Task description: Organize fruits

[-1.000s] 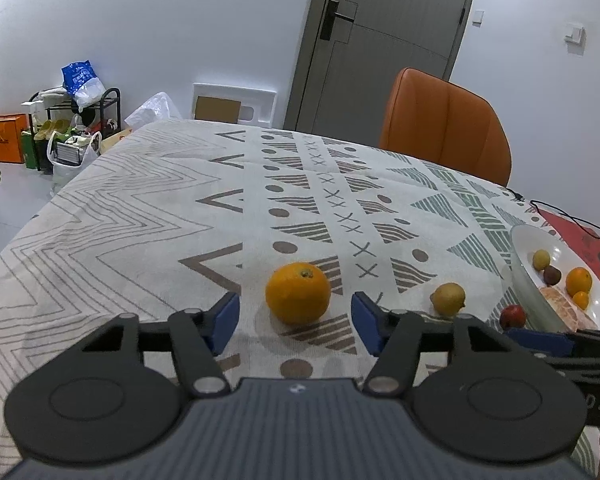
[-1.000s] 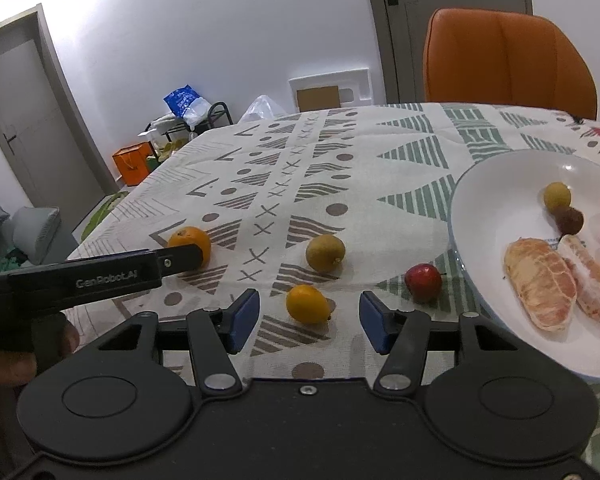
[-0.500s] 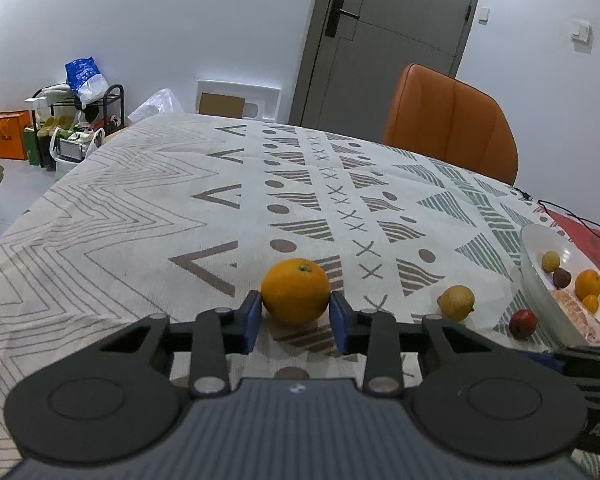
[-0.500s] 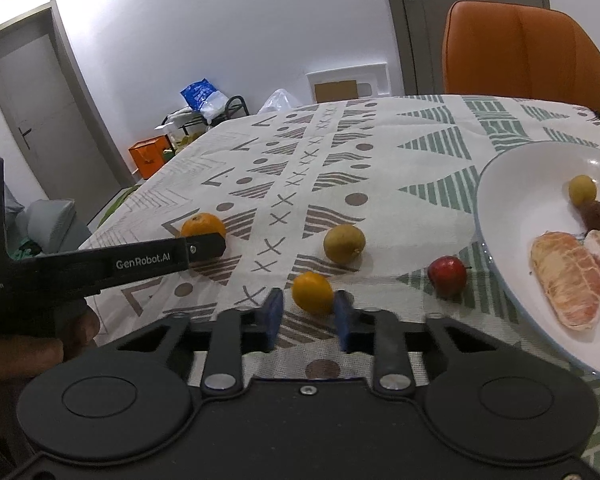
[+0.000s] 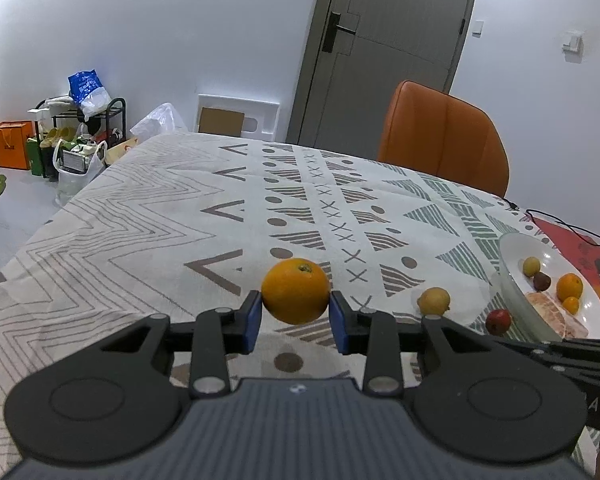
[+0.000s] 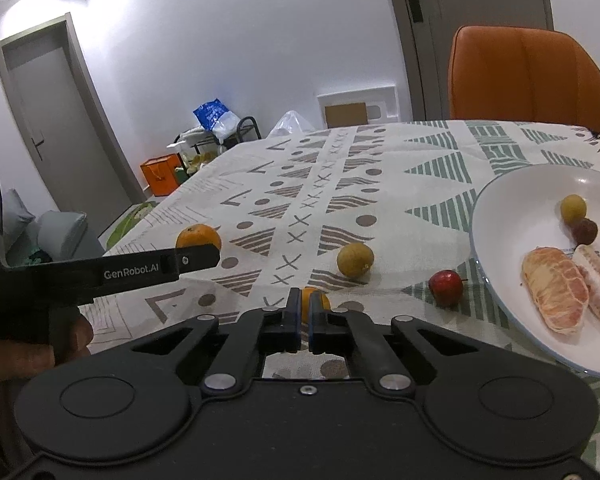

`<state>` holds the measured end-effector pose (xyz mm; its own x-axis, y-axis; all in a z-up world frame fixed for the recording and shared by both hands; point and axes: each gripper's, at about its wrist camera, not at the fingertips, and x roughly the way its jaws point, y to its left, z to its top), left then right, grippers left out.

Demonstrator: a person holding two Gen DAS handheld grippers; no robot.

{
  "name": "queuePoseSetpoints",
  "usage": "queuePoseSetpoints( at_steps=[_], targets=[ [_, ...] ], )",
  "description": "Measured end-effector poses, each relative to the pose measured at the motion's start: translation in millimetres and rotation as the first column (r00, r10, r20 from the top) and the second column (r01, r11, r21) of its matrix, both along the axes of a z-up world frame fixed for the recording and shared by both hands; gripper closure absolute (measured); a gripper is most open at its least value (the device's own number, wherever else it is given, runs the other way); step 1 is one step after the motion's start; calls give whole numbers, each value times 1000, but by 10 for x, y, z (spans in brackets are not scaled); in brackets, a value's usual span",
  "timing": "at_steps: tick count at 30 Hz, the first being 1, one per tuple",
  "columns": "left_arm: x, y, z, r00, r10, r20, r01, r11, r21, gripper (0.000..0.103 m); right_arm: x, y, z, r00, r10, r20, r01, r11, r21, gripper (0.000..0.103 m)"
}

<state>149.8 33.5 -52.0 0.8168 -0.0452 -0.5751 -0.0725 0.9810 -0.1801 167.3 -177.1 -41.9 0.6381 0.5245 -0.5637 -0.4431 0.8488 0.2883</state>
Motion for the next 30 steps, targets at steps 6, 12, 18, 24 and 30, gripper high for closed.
queuePoseSetpoints(
  at_steps=[6,12,18,24,30],
  targets=[
    [-48,-30,17,1000,-9,5,9,1000,0,69,-37,-60,17,1000,-27,4,27,1000,7,103],
    [-87,30,32,1000,1,8,-1,1000,-1,69,16,3,-19,1000,-27,0,27,1000,-6,74],
    [-124,77,39,1000,6,6,-6,1000,-1,69,105,135,-119,1000,-14,-12,14,999,-30,54],
    [-133,116,47,1000,12,3,-12,1000,-7,69,145,247,-238,1000,-17,-17,16,998,-57,67],
    [-141,63,60,1000,-1,7,1,1000,-7,69,114,225,-172,1000,-4,-14,4,999,-39,82]
  ],
)
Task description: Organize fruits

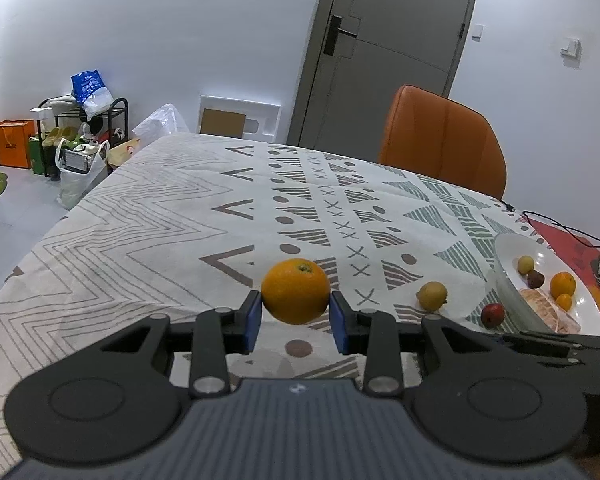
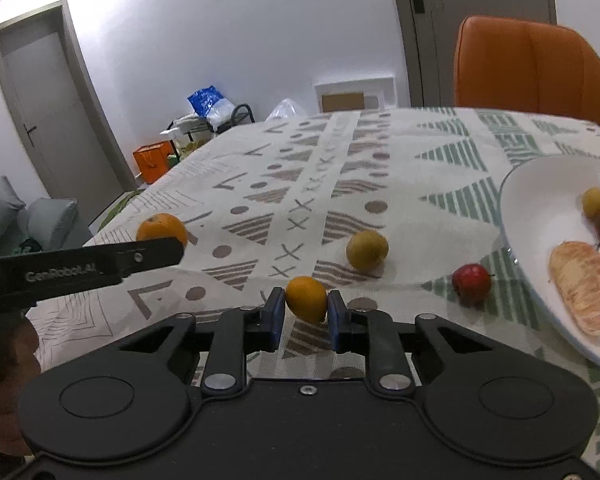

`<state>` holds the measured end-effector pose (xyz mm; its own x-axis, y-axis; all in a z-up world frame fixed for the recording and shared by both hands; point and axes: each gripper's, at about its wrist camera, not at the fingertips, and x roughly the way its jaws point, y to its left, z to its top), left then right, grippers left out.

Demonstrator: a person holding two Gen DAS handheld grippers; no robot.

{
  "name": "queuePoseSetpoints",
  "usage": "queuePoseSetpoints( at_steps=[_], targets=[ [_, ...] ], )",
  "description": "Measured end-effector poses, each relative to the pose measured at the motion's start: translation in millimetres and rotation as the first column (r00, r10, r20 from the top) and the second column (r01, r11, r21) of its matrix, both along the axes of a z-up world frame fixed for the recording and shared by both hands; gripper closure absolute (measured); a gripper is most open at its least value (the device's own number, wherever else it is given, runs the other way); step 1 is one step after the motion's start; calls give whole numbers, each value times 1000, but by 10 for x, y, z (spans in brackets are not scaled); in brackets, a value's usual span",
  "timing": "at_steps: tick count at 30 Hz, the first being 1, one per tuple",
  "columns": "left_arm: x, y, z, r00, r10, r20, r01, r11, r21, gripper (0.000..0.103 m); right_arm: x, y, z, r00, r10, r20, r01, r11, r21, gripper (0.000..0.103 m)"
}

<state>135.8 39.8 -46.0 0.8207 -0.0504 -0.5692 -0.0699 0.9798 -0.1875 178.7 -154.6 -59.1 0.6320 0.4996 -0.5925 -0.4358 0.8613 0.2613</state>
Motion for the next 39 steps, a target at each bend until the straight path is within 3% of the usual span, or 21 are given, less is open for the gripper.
queuePoseSetpoints(
  at_steps=[15,39],
  targets=[
    [98,-413,107,995,-96,23,95,995,9,69,-86,-450,283,993,-101,68,96,993,63,82],
    [389,-1149,173,970,-239,42,238,971,26,69,-35,-1230,326,952,-289,100,282,956,79,82]
  ],
)
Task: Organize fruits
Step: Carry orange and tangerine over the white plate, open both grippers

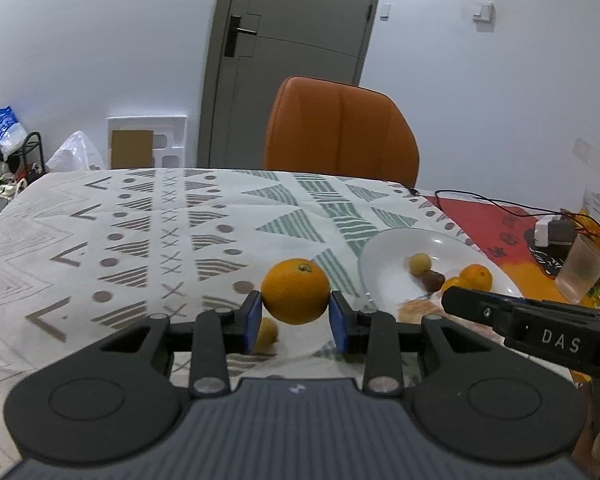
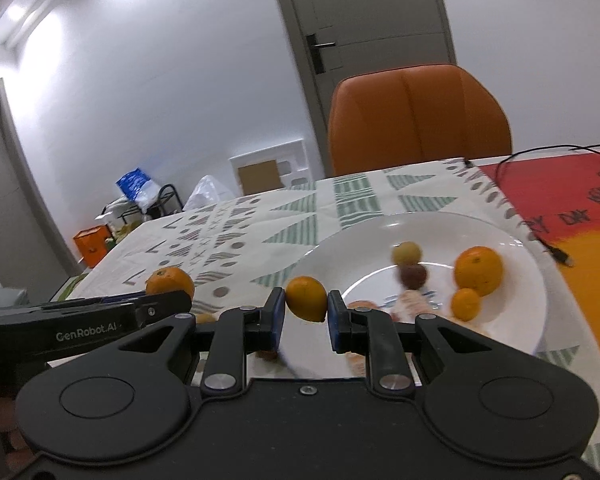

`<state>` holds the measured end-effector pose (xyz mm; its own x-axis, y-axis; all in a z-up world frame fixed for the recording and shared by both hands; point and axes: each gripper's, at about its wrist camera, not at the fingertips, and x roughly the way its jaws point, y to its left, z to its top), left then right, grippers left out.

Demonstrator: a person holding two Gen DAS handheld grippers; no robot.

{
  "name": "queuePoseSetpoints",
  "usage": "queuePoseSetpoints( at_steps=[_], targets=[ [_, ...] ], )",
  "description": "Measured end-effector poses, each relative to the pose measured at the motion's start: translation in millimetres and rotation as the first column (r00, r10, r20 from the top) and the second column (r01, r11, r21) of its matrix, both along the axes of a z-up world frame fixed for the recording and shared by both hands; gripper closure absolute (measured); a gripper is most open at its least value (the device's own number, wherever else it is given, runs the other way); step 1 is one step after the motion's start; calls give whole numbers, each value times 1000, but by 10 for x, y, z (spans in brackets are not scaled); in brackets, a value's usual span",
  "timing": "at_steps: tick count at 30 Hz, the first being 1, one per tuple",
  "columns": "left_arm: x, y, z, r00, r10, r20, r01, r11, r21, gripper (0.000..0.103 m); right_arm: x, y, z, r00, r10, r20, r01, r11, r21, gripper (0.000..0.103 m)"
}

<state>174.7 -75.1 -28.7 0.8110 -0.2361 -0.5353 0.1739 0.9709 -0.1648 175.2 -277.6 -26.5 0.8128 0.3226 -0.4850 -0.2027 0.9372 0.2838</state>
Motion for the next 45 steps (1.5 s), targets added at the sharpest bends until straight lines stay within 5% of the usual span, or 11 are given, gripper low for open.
queuePoseSetpoints(
  at_steps=[19,37,45],
  targets=[
    [198,-438,12,999,-52,5,51,998,28,69,108,-484,-141,993,-116,-15,116,993,31,82],
    [328,-661,-46,994,-107,-14,107,994,20,68,6,-550,-163,992,-122,-30,123,992,22,66],
    [275,-648,18,995,-94,15,94,995,35,56,-18,-499,-154,994,-101,-29,102,995,22,60]
  ],
)
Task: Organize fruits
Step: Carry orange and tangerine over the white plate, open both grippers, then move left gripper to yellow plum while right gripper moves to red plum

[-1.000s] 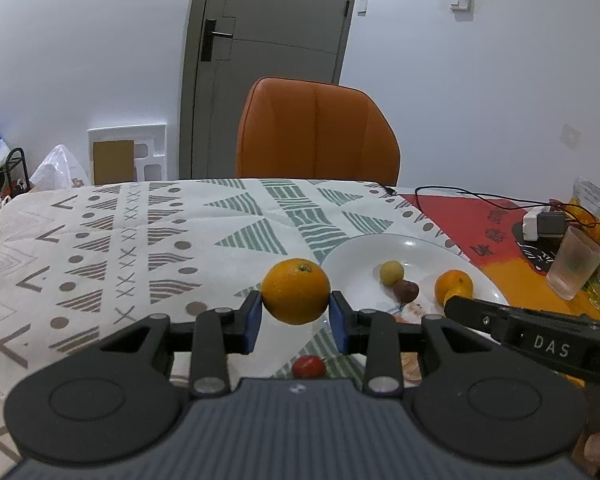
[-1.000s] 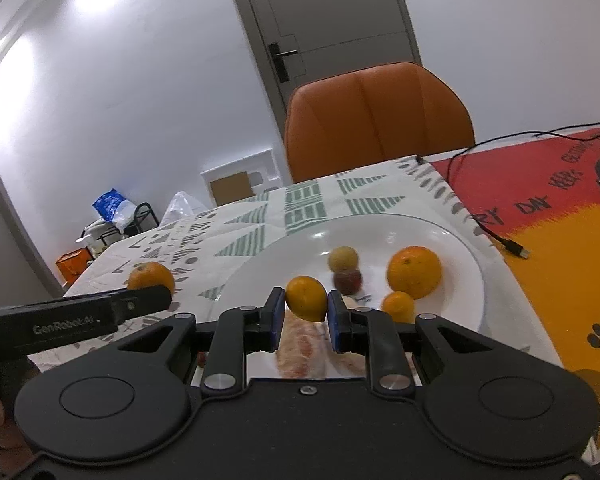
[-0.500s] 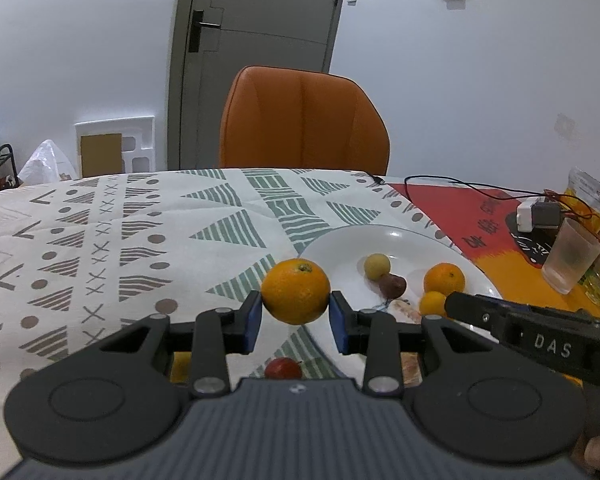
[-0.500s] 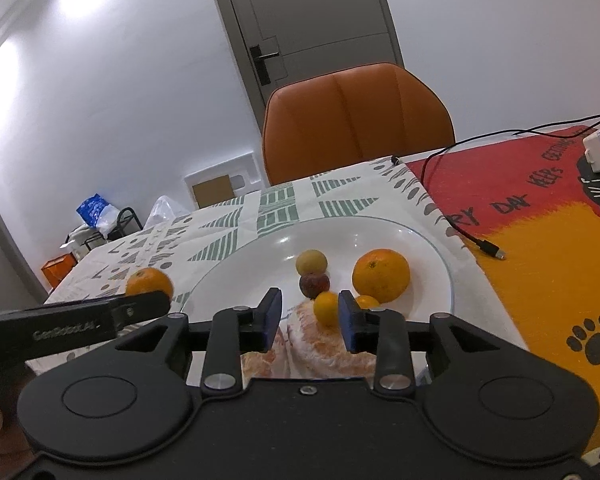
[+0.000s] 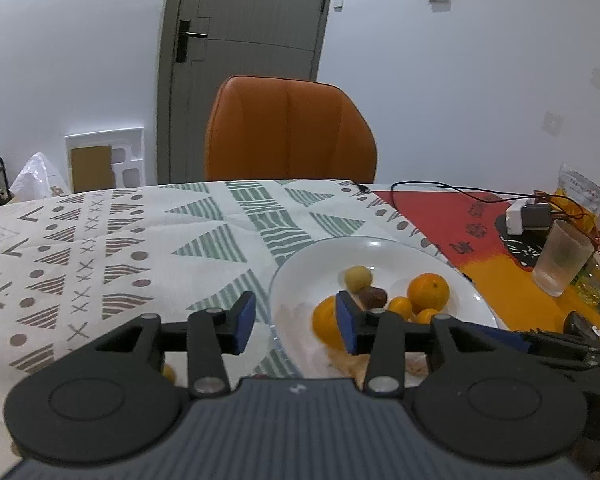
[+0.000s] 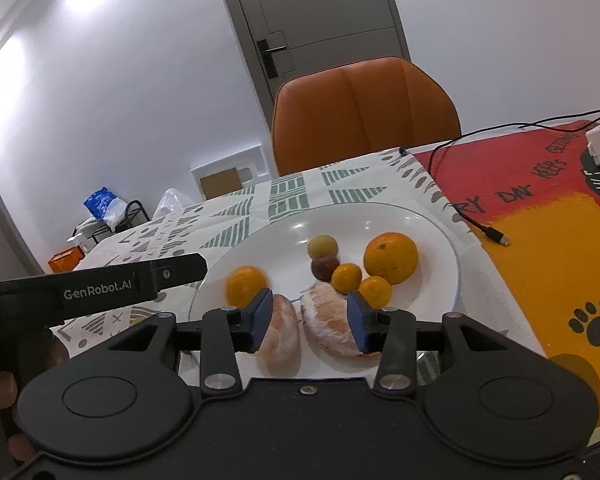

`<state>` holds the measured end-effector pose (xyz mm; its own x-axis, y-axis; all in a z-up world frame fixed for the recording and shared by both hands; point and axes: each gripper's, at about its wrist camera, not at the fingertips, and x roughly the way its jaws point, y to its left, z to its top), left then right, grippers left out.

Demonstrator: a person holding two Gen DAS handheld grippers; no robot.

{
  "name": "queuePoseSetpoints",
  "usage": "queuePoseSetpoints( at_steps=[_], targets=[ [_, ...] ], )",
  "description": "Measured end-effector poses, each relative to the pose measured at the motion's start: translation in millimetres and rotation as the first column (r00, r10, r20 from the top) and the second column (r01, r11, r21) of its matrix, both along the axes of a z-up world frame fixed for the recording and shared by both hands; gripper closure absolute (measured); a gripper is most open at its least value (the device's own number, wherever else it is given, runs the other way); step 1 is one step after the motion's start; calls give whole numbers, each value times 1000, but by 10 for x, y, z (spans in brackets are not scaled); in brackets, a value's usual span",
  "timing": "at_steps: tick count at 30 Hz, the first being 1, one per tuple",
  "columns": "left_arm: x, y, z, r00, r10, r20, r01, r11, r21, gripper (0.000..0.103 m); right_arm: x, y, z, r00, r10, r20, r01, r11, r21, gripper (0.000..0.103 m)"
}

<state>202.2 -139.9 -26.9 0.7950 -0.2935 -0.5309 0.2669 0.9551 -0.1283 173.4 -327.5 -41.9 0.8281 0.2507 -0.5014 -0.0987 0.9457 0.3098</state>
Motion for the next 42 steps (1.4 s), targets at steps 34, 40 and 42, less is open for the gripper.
queuePoseSetpoints(
  at_steps=[34,40,42],
  targets=[
    [-344,1133,-13,967,256,10,-256,966,28,25,29,760,40,989,150,-3,-150,989,-7,46],
    [-386,1176,-64,964,266,4,-266,963,34,24,-52,881,-28,986,165,-9,-165,986,-8,46],
    [-398,1196,-83,963,271,0,-271,962,35,24,-88,924,-44,991,136,3,-136,990,-27,45]
  ],
)
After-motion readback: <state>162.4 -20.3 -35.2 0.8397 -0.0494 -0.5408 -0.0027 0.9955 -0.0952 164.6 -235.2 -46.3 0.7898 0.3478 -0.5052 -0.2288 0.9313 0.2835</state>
